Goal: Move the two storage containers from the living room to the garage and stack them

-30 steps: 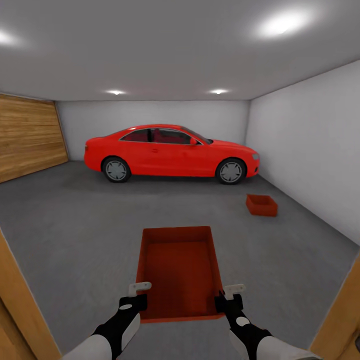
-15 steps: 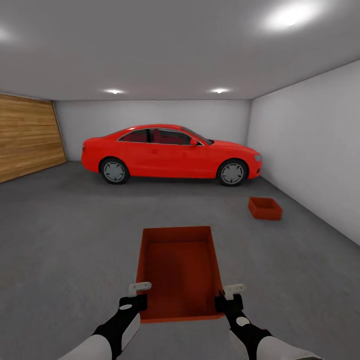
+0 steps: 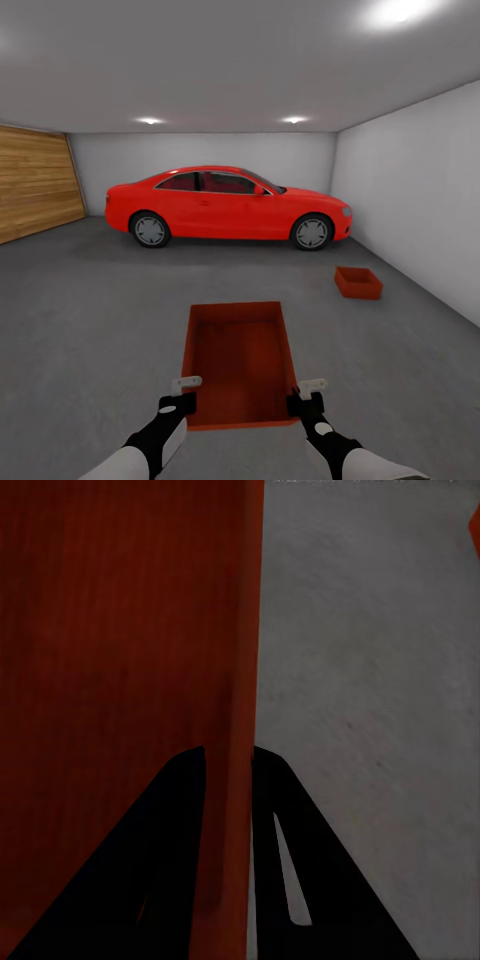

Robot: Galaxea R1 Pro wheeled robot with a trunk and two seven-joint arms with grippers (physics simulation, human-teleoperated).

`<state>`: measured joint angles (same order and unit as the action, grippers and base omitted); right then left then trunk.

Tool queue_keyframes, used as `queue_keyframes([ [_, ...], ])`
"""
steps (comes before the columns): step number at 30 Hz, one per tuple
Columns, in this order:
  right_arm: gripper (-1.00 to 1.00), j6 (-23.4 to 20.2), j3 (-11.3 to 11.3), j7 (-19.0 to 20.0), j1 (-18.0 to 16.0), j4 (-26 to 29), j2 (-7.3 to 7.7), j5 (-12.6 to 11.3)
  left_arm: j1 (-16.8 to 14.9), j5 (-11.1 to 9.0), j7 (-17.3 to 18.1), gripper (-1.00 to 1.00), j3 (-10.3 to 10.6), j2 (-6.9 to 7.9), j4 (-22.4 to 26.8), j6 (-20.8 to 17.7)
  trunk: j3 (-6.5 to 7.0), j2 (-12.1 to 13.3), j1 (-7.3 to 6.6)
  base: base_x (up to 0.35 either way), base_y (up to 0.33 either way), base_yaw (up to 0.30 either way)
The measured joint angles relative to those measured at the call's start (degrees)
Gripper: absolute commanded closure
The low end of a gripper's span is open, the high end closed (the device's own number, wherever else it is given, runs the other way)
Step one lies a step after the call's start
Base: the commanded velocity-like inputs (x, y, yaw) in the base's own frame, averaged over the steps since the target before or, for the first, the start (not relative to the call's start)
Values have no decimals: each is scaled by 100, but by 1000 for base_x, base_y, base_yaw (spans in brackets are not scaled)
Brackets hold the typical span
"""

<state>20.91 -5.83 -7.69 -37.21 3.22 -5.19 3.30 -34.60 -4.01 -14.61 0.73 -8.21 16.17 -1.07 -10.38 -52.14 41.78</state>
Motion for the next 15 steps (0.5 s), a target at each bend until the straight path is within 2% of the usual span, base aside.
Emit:
queue_keyframes([
  [15, 100, 0, 0, 0, 0, 0, 0, 0, 0, 1, 0, 100, 0, 0, 0, 0, 0, 0, 0, 321, 0, 0],
])
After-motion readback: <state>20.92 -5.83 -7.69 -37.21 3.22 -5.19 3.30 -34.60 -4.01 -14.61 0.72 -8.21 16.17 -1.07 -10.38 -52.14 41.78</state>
